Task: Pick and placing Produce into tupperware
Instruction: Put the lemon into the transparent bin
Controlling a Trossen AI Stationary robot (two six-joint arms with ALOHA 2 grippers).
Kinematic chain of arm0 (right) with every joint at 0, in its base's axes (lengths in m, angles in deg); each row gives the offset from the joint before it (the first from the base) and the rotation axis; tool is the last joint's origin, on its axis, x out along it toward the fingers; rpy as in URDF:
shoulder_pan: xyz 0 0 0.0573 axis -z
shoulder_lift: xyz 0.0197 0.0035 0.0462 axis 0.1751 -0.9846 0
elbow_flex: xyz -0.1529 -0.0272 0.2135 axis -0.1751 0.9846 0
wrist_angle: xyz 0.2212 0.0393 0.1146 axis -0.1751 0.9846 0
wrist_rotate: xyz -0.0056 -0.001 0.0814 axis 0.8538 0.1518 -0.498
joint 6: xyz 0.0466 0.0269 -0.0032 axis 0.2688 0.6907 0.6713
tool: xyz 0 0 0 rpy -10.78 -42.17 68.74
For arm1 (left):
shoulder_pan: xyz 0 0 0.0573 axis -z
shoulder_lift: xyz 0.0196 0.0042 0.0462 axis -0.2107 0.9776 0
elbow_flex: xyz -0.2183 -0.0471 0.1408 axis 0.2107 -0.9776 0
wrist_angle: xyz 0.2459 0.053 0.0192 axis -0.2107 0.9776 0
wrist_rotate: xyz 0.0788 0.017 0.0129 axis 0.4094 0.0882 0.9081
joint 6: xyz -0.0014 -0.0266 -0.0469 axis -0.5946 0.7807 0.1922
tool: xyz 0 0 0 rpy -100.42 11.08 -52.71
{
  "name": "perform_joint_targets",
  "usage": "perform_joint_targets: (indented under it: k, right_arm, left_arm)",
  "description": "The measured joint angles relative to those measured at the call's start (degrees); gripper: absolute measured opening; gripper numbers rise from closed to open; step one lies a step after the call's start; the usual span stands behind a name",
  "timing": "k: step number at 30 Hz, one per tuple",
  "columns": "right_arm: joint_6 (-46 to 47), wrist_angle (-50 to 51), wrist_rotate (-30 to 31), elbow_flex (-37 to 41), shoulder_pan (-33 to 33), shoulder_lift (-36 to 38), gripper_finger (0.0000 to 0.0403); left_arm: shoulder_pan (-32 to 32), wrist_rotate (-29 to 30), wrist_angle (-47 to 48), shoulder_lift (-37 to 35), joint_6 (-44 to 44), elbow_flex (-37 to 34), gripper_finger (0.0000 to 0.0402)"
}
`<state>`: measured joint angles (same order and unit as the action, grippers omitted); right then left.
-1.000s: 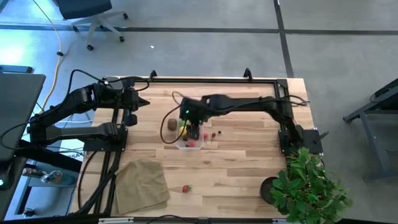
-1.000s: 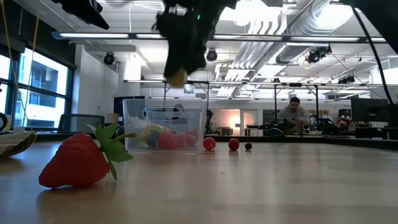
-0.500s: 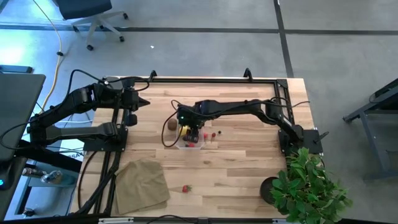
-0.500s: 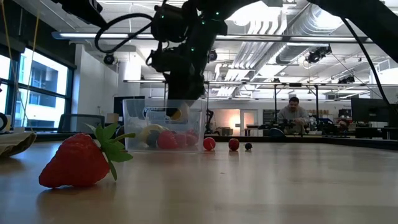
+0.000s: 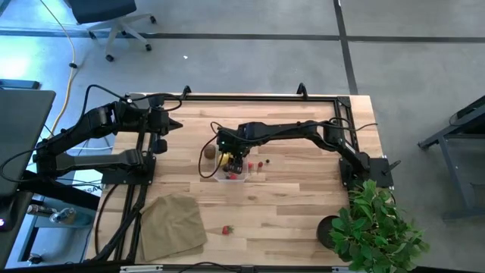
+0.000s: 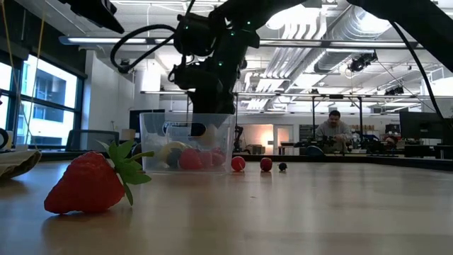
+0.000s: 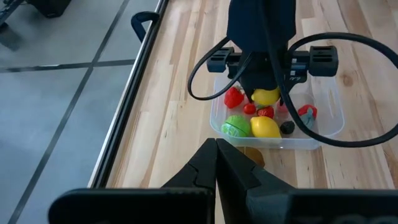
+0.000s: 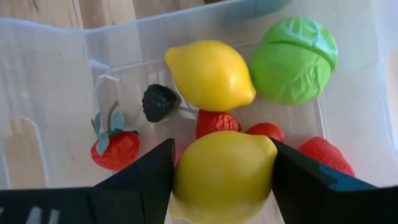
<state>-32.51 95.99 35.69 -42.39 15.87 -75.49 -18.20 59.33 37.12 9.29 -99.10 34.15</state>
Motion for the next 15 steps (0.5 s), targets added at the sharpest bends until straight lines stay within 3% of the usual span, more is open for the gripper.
perform_joint_targets:
  k: [15]
  right_arm:
    - [-1.11,-0.56,-1.15,0.00,0.60,0.00,0.0255]
  left_arm:
    - [-0.01,-0.02,0.00,-0.02,-0.01,-0.01,0.0001]
